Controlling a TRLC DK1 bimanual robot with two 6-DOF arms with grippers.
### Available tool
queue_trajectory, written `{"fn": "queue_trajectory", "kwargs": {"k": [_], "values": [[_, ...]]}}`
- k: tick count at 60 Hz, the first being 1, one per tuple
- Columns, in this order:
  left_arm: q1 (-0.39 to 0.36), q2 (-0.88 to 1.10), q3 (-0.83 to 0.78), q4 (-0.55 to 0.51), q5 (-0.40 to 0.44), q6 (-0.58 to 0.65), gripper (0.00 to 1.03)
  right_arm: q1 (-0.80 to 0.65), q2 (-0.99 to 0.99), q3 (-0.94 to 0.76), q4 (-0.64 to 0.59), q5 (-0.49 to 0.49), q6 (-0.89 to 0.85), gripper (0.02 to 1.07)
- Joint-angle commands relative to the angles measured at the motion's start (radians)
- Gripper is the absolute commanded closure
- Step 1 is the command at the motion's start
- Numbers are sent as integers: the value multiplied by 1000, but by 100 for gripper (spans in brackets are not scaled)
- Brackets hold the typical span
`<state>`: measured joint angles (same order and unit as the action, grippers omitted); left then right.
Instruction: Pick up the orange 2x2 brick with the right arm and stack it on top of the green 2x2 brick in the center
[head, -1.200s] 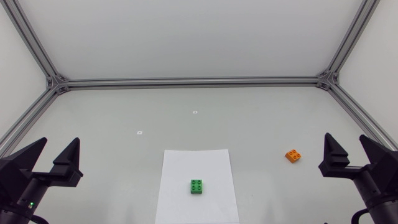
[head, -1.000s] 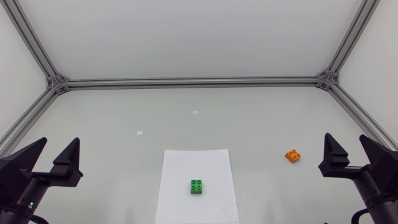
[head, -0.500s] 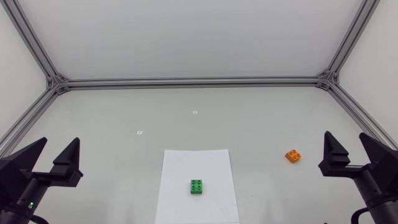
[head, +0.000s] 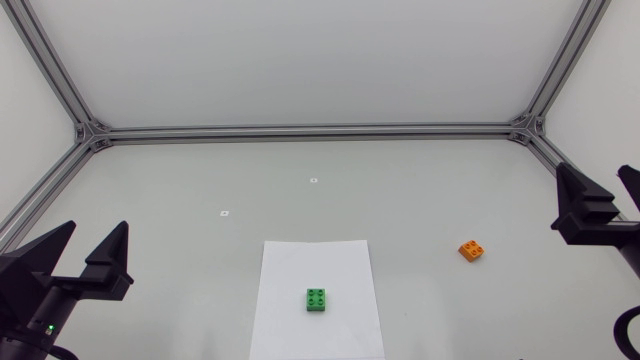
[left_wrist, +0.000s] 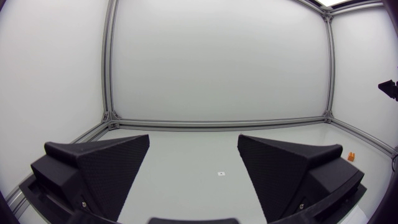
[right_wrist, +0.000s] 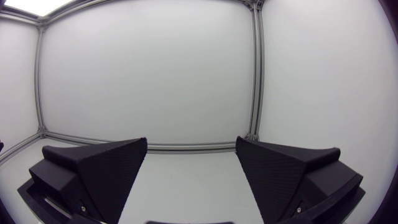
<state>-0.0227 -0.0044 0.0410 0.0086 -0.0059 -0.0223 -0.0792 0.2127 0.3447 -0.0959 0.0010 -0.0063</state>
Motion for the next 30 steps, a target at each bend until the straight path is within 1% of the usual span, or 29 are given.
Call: {"fn": "queue_trajectory", "kwargs": {"k": [1,9,15,24,30], "values": [[3,-8,-41,-15,4,13,4,7,99,68,-24,10,22,6],[3,-8,-41,-15,4,13,4,-10,294,186,-79,11,15,7],[3,-8,-41,-15,4,13,4,-25,424,266,-131,-30,9,7],[3,-8,-41,-15,4,13,4,-25,557,353,-205,-59,-11,7],[3,-8,-41,-15,4,13,4,-27,634,410,-289,-70,-84,7]]}}
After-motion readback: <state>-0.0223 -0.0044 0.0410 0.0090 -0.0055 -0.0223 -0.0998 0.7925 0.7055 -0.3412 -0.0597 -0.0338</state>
